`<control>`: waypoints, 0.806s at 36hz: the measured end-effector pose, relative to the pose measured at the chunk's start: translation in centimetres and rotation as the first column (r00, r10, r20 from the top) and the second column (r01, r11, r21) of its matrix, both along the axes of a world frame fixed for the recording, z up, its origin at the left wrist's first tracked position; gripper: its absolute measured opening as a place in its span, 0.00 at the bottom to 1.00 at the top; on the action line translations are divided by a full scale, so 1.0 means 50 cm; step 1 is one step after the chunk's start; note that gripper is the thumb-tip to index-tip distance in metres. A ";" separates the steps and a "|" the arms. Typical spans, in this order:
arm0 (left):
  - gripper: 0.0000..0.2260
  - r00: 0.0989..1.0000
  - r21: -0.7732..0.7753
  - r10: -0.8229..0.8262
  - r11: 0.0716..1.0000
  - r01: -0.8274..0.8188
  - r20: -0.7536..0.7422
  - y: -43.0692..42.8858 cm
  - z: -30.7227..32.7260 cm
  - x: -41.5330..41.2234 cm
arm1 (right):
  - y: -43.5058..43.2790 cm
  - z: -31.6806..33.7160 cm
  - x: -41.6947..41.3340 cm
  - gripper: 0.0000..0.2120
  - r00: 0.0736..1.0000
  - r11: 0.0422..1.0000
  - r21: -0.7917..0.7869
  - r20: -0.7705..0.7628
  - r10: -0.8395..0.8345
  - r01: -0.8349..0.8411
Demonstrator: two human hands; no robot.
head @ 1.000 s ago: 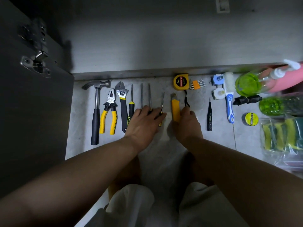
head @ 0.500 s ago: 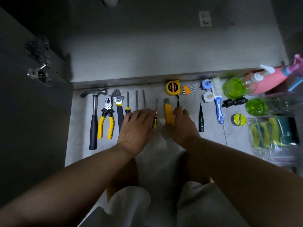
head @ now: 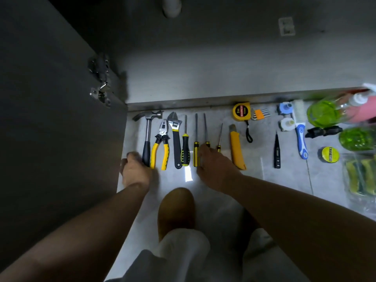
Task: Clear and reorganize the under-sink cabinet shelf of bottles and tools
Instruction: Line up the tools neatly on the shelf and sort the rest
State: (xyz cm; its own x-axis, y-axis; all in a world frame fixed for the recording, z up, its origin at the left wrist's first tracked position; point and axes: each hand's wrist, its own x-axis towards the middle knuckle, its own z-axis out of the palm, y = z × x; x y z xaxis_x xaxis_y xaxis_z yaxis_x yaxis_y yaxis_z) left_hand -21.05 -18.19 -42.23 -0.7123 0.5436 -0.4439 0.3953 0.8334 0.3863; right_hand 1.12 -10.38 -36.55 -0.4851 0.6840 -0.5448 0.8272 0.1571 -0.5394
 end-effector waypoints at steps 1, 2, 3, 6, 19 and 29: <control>0.14 1.000 0.030 -0.006 1.000 0.006 0.025 -0.002 0.000 0.000 | -0.002 -0.001 -0.006 0.23 0.999 0.999 -0.013 -0.002 0.037 -0.037; 0.16 0.999 0.049 -0.011 0.999 0.008 0.051 -0.002 0.000 0.000 | -0.004 -0.003 -0.011 0.22 0.998 0.998 -0.023 -0.010 0.058 -0.058; 0.17 0.997 0.053 -0.008 0.999 0.004 0.073 -0.001 0.000 -0.002 | -0.005 -0.005 -0.015 0.20 0.997 0.997 -0.031 -0.020 0.068 -0.069; 0.20 0.995 0.037 -0.011 0.999 0.007 0.100 0.001 -0.001 -0.004 | -0.011 -0.011 -0.024 0.15 0.997 0.997 -0.043 -0.024 0.070 -0.071; 0.19 0.958 0.037 0.120 0.990 -0.134 0.261 0.018 0.015 0.001 | -0.019 -0.009 -0.016 0.17 0.987 0.987 -0.019 0.006 0.162 -0.161; 0.12 0.784 0.072 0.280 0.922 -0.380 0.554 0.003 0.055 0.018 | -0.026 -0.012 -0.034 0.11 0.990 0.996 -0.087 -0.143 -0.003 -0.010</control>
State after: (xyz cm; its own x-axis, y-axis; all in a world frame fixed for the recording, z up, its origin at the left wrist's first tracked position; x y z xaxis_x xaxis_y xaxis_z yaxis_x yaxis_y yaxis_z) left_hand -20.16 -18.04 -39.48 -0.5473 0.4204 -0.7237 -0.1964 0.7761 0.5993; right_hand -0.60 -11.68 -37.12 -0.5643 0.6349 -0.5276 0.7405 0.1067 -0.6636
